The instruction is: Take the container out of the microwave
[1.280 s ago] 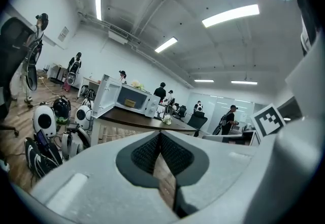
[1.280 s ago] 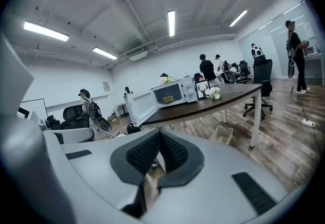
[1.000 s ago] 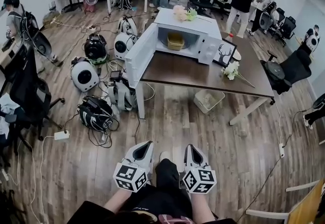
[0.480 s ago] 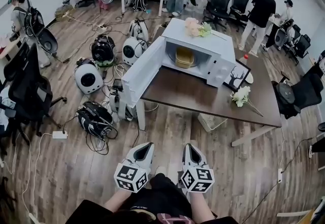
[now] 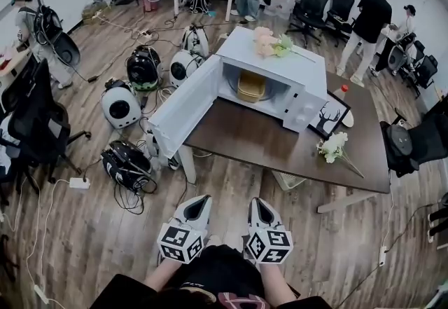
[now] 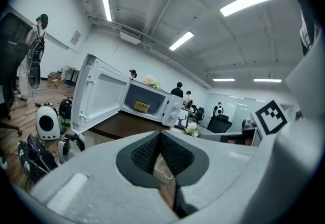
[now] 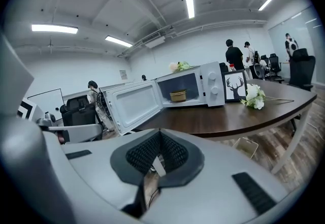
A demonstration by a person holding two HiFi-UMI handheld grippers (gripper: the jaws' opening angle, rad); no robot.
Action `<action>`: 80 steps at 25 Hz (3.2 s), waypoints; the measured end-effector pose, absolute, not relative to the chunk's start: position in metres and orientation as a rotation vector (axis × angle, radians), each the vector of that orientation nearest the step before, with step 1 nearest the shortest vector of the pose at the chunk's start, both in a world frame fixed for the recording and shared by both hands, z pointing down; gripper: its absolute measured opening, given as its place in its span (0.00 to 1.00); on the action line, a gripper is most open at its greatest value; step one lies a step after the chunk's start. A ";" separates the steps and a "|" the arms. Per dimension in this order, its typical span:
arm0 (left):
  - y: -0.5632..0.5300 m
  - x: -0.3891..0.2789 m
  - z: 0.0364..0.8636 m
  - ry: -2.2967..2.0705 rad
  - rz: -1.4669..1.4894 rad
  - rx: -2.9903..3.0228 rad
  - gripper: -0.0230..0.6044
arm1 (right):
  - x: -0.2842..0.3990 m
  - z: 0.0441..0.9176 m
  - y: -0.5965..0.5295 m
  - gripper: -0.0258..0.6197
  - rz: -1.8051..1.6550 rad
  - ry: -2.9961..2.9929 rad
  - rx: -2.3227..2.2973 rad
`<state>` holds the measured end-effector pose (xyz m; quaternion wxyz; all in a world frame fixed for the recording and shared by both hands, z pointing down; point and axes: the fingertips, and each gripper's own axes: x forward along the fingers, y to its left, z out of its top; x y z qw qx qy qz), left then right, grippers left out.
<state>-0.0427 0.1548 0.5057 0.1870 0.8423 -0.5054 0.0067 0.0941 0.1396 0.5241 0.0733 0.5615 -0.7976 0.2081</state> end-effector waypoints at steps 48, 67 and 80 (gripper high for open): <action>-0.126 -0.031 0.496 -1.190 0.161 2.557 0.05 | 0.105 0.540 -0.099 0.07 0.725 -2.075 2.047; -0.181 -0.022 0.499 -1.313 0.170 2.485 0.05 | 0.117 0.508 -0.214 0.27 0.638 -2.175 1.995; -0.209 -0.032 0.500 -1.449 0.213 2.437 0.05 | 0.124 0.517 -0.297 0.34 0.663 -2.131 1.950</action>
